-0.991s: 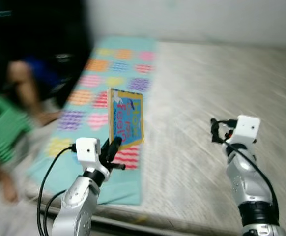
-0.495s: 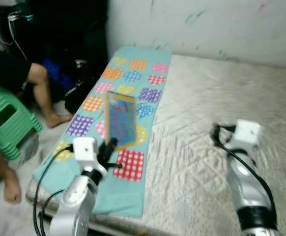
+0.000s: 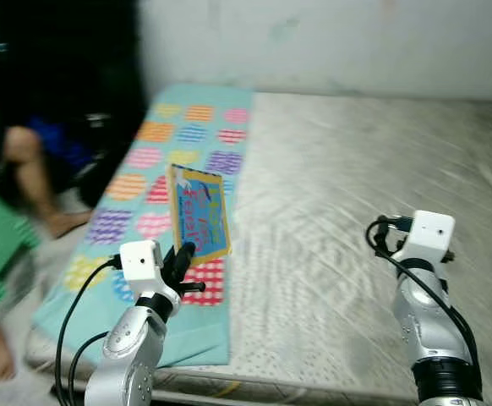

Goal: Clean up the room

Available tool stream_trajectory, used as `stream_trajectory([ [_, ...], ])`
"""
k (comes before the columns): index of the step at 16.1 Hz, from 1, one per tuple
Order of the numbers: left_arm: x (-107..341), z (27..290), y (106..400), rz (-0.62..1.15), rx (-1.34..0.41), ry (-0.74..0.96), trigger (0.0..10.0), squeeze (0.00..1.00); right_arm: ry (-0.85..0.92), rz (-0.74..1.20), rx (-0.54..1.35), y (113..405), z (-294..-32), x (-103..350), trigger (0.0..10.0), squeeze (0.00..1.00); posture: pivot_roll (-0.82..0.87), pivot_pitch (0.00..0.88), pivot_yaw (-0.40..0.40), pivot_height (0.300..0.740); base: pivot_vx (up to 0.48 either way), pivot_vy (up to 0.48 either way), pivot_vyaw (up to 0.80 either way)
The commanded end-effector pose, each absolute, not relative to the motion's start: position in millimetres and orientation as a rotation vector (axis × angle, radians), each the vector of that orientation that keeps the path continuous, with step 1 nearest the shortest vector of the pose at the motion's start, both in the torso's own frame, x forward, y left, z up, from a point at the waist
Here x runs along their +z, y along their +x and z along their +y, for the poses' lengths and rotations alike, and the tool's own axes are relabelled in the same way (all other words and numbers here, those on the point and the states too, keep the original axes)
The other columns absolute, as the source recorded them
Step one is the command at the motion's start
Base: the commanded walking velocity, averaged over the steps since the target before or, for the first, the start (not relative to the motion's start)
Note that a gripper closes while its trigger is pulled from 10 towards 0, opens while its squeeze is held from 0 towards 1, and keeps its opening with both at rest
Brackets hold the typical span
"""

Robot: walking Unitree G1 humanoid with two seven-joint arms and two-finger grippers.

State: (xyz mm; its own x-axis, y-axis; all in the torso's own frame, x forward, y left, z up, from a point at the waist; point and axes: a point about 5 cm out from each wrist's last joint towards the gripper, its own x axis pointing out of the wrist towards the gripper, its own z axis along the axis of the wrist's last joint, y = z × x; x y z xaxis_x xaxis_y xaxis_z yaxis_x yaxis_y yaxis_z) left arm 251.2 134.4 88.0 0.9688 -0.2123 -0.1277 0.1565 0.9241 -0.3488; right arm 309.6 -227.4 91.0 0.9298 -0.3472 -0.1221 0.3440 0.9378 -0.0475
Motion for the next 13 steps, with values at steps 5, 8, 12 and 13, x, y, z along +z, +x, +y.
stream_trajectory([
  [5, 96.9, 129.8, 255.6, 0.123, -0.222, -0.367, 10.0, 0.0, -0.02, 0.121, -0.338, 311.8, -222.3, 92.7, 10.0, 0.0, -0.07, 0.0, 0.009, 0.74, 0.0, 0.123, -0.13],
  [8, 96.6, 129.8, 255.8, 0.125, -0.223, -0.367, 10.0, 0.0, -0.019, 0.123, -0.334, 312.4, -221.1, 92.5, 10.0, 0.0, -0.07, 0.0, 0.009, 0.74, 0.0, 0.351, -0.47],
  [12, 96.4, 129.8, 256.1, 0.126, -0.227, -0.367, 10.0, 0.0, -0.024, 0.113, -0.328, 313.2, -220.7, 93.7, 10.0, 0.0, -0.07, 0.0, 0.009, 0.74, 0.0, 0.376, -0.33],
  [13, 96.4, 129.8, 256.1, 0.125, -0.227, -0.367, 10.0, 0.0, -0.025, 0.114, -0.326, 313.3, -220.6, 93.7, 10.0, 0.0, -0.07, 0.0, 0.009, 0.74, 0.0, 0.405, 0.0],
])
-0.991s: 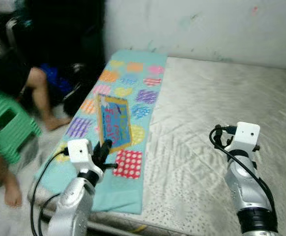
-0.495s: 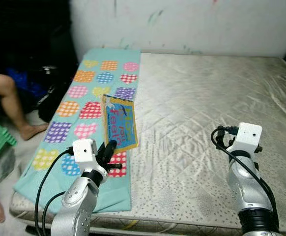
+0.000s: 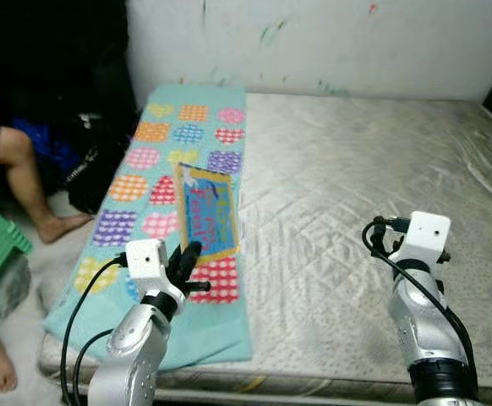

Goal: Clean up the room

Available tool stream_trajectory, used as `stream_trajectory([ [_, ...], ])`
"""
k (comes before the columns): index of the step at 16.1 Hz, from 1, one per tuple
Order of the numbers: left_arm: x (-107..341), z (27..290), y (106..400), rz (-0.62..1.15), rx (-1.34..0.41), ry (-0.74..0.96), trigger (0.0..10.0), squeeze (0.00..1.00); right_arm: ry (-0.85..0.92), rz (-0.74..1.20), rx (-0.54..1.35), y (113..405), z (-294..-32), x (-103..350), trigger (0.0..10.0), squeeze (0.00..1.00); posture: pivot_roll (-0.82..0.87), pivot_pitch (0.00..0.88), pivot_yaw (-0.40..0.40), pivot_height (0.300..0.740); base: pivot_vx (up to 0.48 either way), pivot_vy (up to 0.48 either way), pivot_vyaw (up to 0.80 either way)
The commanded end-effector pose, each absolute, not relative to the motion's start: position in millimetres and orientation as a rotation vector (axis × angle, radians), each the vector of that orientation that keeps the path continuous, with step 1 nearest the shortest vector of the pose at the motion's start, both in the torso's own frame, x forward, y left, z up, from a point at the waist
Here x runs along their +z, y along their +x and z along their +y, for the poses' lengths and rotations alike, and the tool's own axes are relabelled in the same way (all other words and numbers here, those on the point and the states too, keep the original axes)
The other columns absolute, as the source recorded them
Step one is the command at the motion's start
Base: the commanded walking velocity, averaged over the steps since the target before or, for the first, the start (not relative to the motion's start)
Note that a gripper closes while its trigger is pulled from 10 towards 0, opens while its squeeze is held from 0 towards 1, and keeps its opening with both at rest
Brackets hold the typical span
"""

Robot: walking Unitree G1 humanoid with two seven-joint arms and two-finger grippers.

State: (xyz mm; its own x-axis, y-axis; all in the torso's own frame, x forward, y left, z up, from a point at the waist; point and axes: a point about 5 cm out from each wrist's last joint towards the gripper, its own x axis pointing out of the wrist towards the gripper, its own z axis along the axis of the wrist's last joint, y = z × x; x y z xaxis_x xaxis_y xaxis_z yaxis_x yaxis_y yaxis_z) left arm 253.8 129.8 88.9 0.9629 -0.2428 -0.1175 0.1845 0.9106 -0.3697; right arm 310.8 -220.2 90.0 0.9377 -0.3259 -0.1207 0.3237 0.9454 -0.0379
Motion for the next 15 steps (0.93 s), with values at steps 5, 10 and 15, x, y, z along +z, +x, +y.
stream_trajectory([
  [5, 97.4, 128.8, 256.6, 0.113, -0.23, -0.36, 10.0, 0.0, -0.037, 0.11, -0.289, 313.9, -216.1, 93.3, 10.0, 0.0, -0.07, 0.0, 0.006, 0.74, 0.0, 0.085, 0.0],
  [10, 97.9, 127.5, 257.0, 0.111, -0.244, -0.353, 10.0, 0.0, -0.042, 0.106, -0.268, 314.9, -213.2, 93.0, 10.0, 0.0, -0.07, 0.0, 0.003, 0.74, 0.0, 0.0, 0.0],
  [15, 98.0, 126.3, 257.7, 0.112, -0.247, -0.354, 10.0, 0.0, -0.047, 0.105, -0.261, 316.6, -214.0, 93.5, 10.0, 0.0, -0.07, 0.0, -0.001, 0.74, 0.0, -0.451, 0.0],
])
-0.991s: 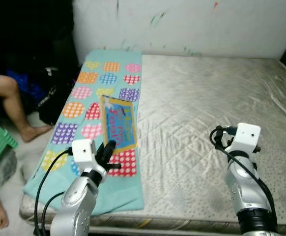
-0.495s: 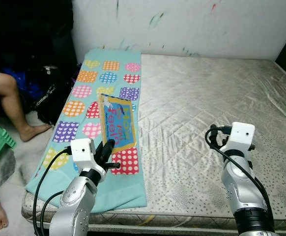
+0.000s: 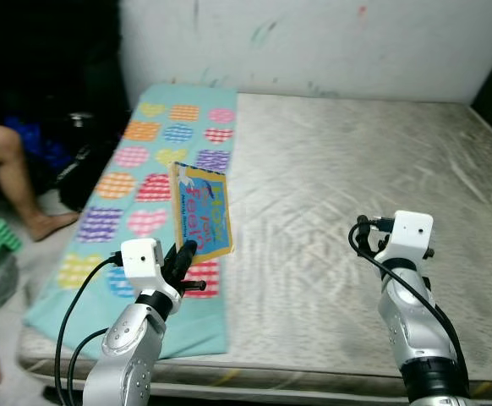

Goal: Clean up the room

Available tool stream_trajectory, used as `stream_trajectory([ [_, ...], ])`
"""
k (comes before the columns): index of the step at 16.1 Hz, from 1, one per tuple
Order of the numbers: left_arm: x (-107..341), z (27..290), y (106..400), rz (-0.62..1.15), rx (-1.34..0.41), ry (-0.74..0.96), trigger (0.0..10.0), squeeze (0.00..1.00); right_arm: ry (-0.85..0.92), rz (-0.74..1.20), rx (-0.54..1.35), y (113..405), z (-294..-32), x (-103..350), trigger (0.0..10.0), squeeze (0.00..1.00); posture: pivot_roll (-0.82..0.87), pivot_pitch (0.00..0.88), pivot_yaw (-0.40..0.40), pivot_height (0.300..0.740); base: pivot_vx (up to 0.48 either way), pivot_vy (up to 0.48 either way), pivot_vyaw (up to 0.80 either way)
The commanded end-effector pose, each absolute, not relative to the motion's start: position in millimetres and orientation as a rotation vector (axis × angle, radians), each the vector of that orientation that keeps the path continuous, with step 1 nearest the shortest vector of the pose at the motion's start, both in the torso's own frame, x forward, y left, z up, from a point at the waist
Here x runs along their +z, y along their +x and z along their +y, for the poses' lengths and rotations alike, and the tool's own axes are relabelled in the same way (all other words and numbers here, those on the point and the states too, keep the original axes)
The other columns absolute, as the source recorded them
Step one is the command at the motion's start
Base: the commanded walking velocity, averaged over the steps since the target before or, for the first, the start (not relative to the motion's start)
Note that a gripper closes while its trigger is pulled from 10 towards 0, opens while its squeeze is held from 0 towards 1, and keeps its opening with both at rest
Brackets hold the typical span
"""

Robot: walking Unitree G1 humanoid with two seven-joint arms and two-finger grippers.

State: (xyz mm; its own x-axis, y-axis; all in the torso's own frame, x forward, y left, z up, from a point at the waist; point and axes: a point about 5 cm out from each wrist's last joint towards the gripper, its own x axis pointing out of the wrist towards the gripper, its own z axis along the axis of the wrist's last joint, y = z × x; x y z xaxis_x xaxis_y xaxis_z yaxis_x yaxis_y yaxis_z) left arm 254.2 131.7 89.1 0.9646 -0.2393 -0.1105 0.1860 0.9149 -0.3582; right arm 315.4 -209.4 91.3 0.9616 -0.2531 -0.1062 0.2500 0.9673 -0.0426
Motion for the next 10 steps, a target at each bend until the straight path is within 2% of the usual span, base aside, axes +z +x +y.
stream_trajectory([
  [1, 98.0, 126.1, 257.7, 0.112, -0.246, -0.355, 10.0, 0.0, -0.047, 0.105, -0.26, 316.8, -214.1, 93.6, 10.0, 0.0, -0.07, 0.0, -0.001, 0.74, 0.0, -0.48, 0.0],
  [10, 96.0, 125.2, 256.4, 0.12, -0.243, -0.355, 10.0, 0.0, -0.053, 0.099, -0.258, 316.8, -215.1, 94.3, 10.0, 0.0, -0.07, 0.0, -0.005, 0.74, 0.0, -0.48, 0.0],
])
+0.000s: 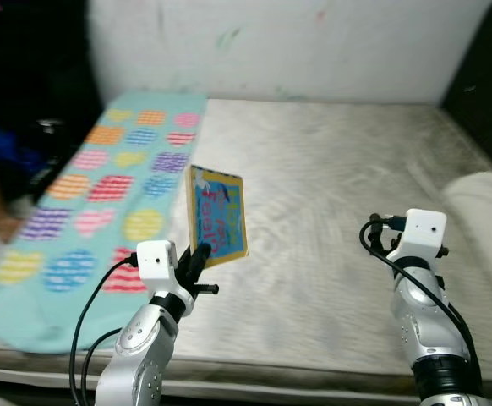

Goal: Clean up the room

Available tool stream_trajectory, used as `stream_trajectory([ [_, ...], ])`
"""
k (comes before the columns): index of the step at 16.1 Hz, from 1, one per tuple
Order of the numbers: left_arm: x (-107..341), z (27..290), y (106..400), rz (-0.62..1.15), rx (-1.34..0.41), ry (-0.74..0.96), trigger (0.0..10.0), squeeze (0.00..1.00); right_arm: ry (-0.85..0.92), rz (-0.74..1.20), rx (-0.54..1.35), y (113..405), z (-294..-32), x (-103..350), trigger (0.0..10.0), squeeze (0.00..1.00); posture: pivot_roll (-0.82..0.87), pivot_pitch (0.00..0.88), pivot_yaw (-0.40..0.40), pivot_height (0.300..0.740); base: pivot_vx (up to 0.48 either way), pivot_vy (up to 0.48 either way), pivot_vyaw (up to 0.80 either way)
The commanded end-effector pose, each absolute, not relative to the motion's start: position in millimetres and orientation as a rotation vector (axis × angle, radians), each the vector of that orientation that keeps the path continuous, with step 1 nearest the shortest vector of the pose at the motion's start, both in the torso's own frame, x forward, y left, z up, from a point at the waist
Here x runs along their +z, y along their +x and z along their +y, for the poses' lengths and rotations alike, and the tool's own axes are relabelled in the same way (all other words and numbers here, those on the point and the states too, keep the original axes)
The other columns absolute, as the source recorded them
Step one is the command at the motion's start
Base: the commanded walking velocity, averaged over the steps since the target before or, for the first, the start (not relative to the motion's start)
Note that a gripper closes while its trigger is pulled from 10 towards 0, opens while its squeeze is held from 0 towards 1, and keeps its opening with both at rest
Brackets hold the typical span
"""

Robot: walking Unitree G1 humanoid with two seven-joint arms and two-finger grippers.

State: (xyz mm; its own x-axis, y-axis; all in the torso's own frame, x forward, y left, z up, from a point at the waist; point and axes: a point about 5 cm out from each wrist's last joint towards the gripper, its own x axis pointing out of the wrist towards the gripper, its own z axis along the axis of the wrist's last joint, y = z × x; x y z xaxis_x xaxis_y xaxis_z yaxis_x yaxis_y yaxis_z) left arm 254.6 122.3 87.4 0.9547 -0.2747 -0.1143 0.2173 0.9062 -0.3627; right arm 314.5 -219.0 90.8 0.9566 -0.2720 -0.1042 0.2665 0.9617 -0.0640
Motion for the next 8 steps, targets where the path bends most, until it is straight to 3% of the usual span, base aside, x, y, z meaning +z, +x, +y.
stream_trajectory([
  [1, 95.9, 125.4, 256.1, 0.121, -0.244, -0.355, 10.0, 0.0, -0.053, 0.099, -0.257, 316.6, -214.8, 94.2, 10.0, 0.0, -0.07, 0.0, -0.004, 0.74, 0.0, -0.48, 0.0],
  [8, 95.1, 125.6, 255.5, 0.126, -0.246, -0.352, 10.0, 0.0, -0.051, 0.103, -0.238, 314.5, -211.9, 91.4, 10.0, 0.0, -0.07, 0.0, -0.001, 0.74, 0.0, -0.48, 0.0],
])
